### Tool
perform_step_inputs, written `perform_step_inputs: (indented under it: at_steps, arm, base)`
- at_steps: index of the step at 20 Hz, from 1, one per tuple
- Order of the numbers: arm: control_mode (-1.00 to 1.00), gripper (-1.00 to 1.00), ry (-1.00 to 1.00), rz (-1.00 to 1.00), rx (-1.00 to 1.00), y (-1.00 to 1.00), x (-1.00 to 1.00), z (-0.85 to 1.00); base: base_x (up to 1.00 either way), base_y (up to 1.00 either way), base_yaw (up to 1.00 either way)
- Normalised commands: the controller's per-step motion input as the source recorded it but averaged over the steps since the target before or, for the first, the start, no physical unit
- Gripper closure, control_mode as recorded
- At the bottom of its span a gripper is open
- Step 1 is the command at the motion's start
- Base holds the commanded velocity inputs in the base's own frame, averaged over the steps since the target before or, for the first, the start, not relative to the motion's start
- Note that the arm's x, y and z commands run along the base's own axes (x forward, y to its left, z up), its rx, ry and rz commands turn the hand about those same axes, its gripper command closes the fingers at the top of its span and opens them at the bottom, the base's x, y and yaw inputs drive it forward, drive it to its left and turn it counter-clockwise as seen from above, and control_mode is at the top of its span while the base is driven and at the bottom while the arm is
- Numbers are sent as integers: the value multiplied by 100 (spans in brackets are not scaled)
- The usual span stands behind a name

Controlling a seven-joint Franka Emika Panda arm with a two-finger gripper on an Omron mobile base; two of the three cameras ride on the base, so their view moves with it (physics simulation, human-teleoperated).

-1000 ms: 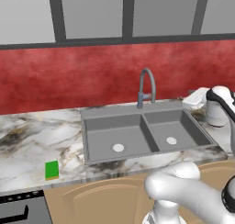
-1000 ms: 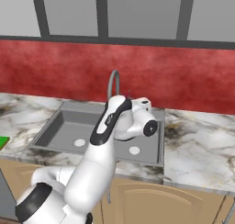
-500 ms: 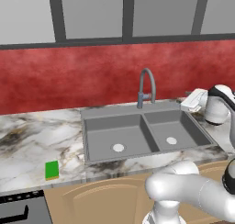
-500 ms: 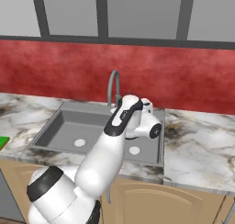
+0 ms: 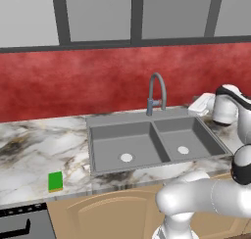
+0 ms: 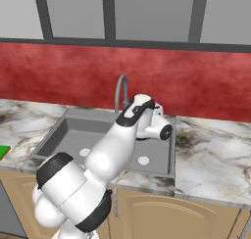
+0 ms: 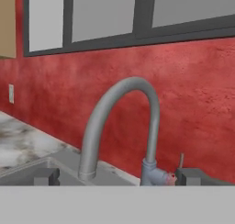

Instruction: Soak the sponge with water for a few seconds and then drop it inside the sink.

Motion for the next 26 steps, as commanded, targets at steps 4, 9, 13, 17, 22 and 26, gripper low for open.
perform_step_inputs:
  at_steps: [4,9,13,17,22,26]
  arm:
    - [-100,-100,7,0,-3,4,17,0]
    - [-100,-100,6,0,-4,12,19,0]
    - [-100,-100,1,0,-2,5,23,-1]
    - [-100,-100,0,0,-1,4,23,-5]
    - [-100,-100,0,0,0,4,20,-9]
    - [-100,-100,0,0,0,6,11,-23]
  base:
    - [0,0,0]
    - [0,0,0]
    - [0,0,0]
    - [0,0,0]
    - [0,0,0]
    - [0,0,0]
